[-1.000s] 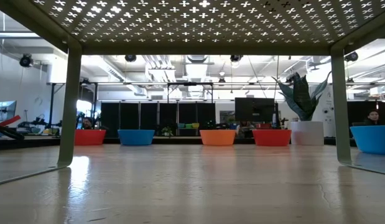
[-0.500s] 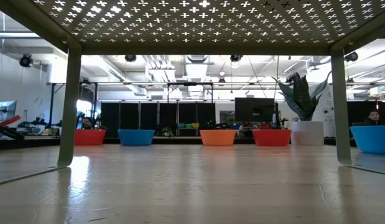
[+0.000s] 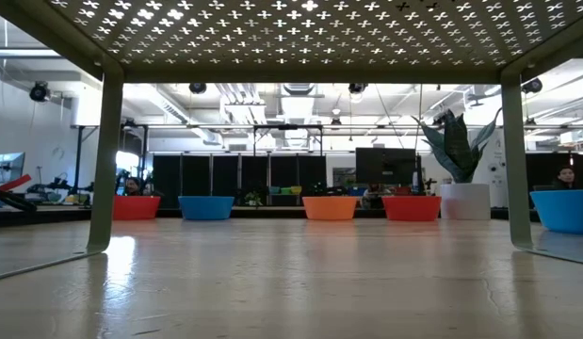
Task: Pick & Place Mini bowls
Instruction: Put the bottom red bowl on the shelf
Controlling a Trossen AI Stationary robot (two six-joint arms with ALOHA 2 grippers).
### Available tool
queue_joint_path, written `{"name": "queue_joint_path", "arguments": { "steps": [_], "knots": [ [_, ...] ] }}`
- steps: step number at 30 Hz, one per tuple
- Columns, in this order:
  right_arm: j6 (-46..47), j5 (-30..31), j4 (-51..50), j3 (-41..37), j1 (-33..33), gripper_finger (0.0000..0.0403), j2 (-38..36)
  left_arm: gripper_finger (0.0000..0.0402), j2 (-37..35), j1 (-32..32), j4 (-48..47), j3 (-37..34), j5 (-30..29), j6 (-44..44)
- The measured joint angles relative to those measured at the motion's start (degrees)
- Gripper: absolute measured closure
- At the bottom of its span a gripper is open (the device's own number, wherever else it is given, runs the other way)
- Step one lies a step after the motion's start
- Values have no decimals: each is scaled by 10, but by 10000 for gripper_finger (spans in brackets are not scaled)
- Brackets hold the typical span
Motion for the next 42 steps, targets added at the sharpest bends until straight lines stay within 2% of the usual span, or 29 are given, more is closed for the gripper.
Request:
{"name": "queue_joint_path", "arguments": {
  "steps": [7,16,19,28,37,42],
  "knots": [
    [-1,0,1,0,0,394,-1,402,0,0,0,0,30,1],
    [1,2,1,0,0,394,-1,402,0,0,1,0,178,59],
    [1,2,1,0,0,394,-1,402,0,0,1,0,210,66],
    [1,2,1,0,0,388,-1,402,0,0,1,0,214,70],
    [-1,2,4,0,0,322,-1,402,0,0,1,0,213,73],
    [-2,0,5,0,0,301,-1,402,0,0,1,0,213,73]
  ]
}}
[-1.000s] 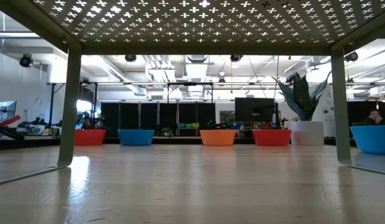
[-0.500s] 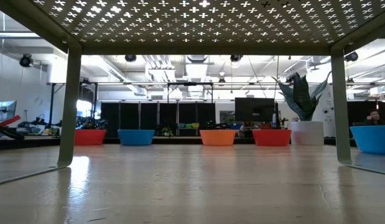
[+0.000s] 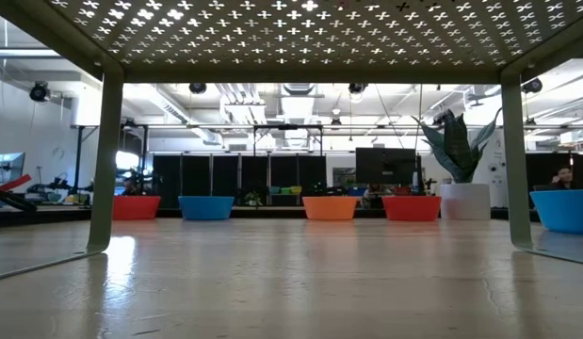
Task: Pick & Place Mini bowls
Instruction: Put the bottom red bowl on the shelf, then put the middle blue bowl on the shelf
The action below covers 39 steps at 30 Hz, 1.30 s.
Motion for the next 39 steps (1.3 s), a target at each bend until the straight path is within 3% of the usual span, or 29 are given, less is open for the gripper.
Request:
{"name": "queue_joint_path", "arguments": {
  "steps": [11,16,22,28,39],
  "knots": [
    [-10,-12,-4,0,-1,303,-46,402,0,0,0,0,0,3],
    [12,46,-42,0,-1,305,-93,402,0,0,0,0,0,3],
    [109,143,-175,0,-1,309,-134,402,0,0,0,0,4,3],
    [232,167,-361,-1,-2,310,-137,402,0,0,0,0,10,1],
    [250,162,-329,-139,-24,321,-176,402,0,0,11,0,10,-9]
  ]
}}
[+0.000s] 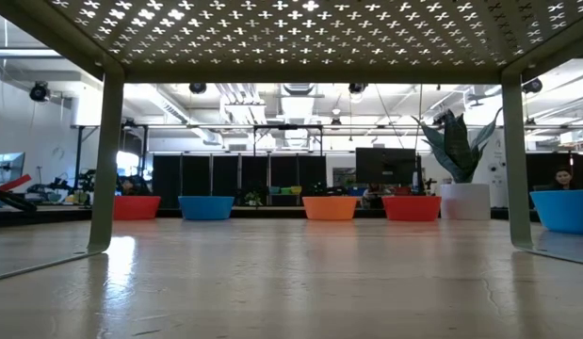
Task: Pick & Place Mini bowls
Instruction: Put the middle blue bowl on the shelf
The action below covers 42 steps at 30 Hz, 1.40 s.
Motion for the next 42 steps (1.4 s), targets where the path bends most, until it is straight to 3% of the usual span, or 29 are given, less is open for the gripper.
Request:
{"name": "queue_joint_path", "arguments": {
  "steps": [7,18,32,42],
  "knots": [
    [8,-3,28,-115,-37,323,-73,402,0,0,33,0,-1,-3],
    [26,-42,202,-320,-94,329,-205,402,0,0,76,0,-5,9],
    [83,-46,233,-455,-98,333,-238,402,0,0,111,0,-18,10],
    [79,-72,346,-521,-100,329,-238,402,0,0,120,0,-20,7]
  ]
}}
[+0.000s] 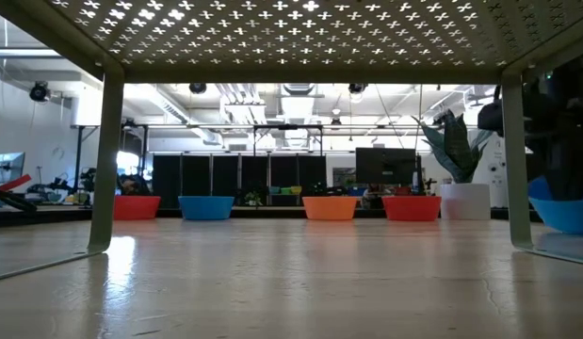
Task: Pick & Place Mini bowls
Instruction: Put the middle blue bowl on the shelf
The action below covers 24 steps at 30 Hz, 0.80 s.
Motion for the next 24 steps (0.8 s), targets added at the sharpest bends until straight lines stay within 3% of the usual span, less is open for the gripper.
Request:
{"name": "queue_joint_path", "arguments": {
  "steps": [24],
  "knots": [
    [-32,-3,1,29,0,334,2,402,0,0,7,0,0,-2]
  ]
}}
